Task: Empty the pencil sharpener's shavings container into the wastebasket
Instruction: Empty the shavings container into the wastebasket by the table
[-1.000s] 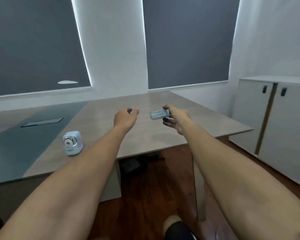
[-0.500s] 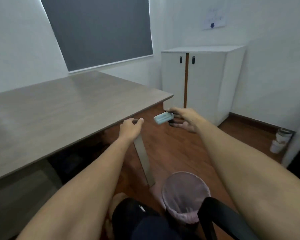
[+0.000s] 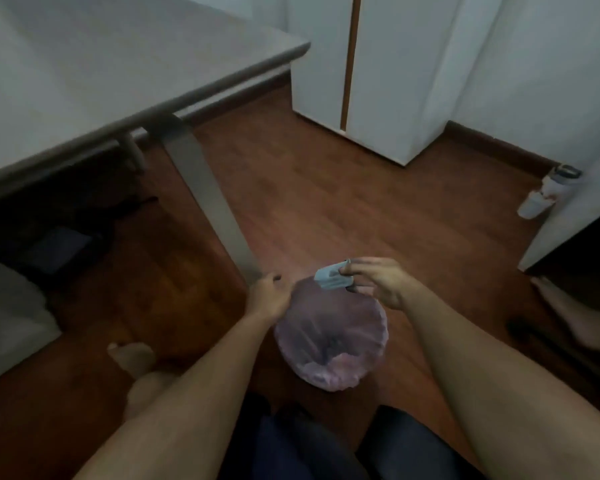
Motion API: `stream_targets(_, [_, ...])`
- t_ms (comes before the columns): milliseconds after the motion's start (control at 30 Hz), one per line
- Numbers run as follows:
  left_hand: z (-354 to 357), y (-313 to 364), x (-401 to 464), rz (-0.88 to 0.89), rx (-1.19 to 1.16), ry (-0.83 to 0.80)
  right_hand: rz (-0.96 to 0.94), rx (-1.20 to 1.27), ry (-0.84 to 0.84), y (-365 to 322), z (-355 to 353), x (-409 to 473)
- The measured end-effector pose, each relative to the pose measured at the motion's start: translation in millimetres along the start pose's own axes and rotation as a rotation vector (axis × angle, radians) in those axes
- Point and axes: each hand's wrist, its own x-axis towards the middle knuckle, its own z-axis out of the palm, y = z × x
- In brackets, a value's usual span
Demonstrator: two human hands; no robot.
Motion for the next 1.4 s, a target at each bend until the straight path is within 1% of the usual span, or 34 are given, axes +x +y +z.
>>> stream_targets(167, [44, -38, 28, -0.06, 0.111, -0.035, 0.123, -0.048, 0.069, 55, -12, 43])
stream_targets(367, [77, -61, 41, -0.121, 0.155, -0.011, 0.177, -0.211, 0.108, 84, -17, 71])
stream_targets(467, [86, -66, 45, -0.123, 0.19, 0.005, 0.179, -0.349, 0.111, 96, -15, 82])
stream_targets(533, [90, -68, 48, -0.137, 0.2, 0.009, 0.198, -0.453, 0.142, 102, -13, 90])
stream_targets(700, [96, -75, 50, -0.154, 0.201, 0.014, 0.179, -0.836, 0.208, 106, -7, 97])
stream_targets(833, [98, -75, 50, -0.149, 0.194, 0.045, 0.126, -0.949, 0.283, 106, 3, 99])
stream_targets(933, [99, -76, 51, -0.148, 0.187, 0.052, 0.103, -1.074, 0.246, 107, 11, 104])
stream_targets(1167, [98, -78, 53, -0.156, 0.183, 0.035, 0.082, -1.167, 0.234, 109, 19, 106])
stream_targets(1300, [94, -77, 57, -0.161, 0.191, -0.018, 0.067, -1.183, 0.223, 106, 23, 106])
stream_targets(1400, [89, -72, 57, -0.152, 0.193, -0.062, 0.067, -1.148, 0.232, 101, 22, 104])
